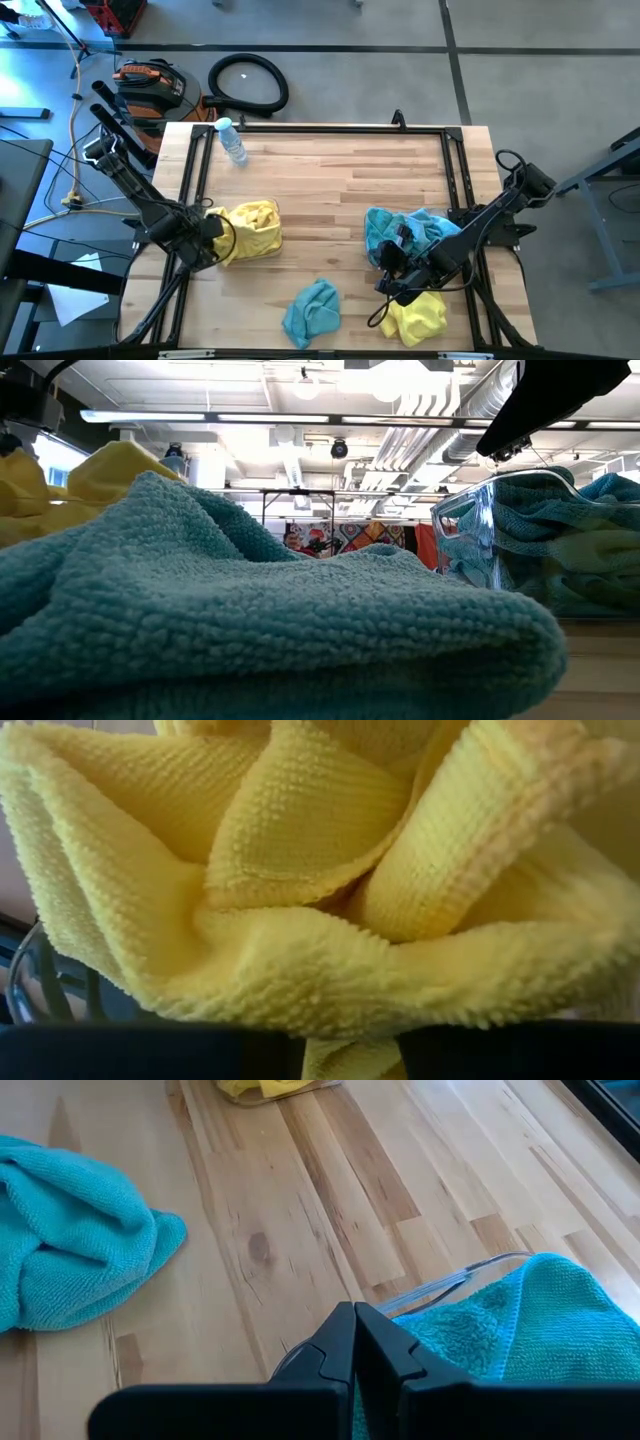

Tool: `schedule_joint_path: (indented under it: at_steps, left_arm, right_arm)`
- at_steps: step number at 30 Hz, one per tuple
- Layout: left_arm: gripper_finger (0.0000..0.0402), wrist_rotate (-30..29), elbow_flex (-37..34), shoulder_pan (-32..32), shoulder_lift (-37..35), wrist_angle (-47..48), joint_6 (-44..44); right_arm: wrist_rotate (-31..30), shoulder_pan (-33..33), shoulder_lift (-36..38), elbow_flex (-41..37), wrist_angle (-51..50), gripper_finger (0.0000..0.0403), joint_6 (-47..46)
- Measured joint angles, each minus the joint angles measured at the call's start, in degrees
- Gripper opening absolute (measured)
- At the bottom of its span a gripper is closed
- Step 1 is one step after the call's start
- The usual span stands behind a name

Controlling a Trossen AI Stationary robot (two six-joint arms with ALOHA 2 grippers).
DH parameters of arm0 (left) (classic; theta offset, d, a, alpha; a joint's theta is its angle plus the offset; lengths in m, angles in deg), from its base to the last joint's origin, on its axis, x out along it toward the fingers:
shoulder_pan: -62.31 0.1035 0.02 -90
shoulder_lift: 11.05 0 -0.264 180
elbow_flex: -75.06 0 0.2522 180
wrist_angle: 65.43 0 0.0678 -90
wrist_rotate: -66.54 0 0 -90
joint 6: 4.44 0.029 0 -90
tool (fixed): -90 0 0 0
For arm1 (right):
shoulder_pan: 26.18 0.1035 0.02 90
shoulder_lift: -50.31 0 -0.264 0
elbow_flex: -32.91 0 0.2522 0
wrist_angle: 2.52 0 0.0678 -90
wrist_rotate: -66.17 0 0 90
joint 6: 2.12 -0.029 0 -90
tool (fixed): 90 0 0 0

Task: Sort microfiber towel by color & place in baskets
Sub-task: Put the left yellow microfiber cloth into the left transparent bin

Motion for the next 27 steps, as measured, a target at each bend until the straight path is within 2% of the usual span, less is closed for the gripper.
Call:
schedule_joint_path:
  at_steps: [4,8,17,20,22,25,27]
  left_arm:
    - [0.0136,0.2,0.0,0.0,-0.1,-0.8,1.1]
    - [0.0143,3.4,2.2,0.0,-0.1,0.3,1.5]
    - [0.0144,4.7,14.1,0.0,-0.2,10.4,0.9]
    - [0.0144,3.1,17.5,0.0,-0.2,13.2,0.9]
    - [0.0144,-0.2,18.7,0.0,-0.2,13.4,1.0]
    - [0.0144,-5.8,18.6,0.0,-0.2,12.9,1.0]
    - [0.0142,-6.5,17.4,0.0,-0.2,11.6,1.6]
  right_arm:
    - [0.0,0.0,0.0,0.0,0.0,0.0000,0.0]
    - [0.0,0.0,0.0,0.0,0.0,0.0000,0.0]
    - [0.0,0.0,0.0,0.0,0.0,0.0000,0.0]
    - [0.0,0.0,0.0,0.0,0.0,0.0000,0.0]
    - [0.0,0.0,0.0,0.0,0.0,0.0000,0.0]
    - [0.0,0.0,0.0,0.0,0.0,0.0000,0.0]
    - [0.0,0.0,0.0,0.0,0.0,0.0000,0.0]
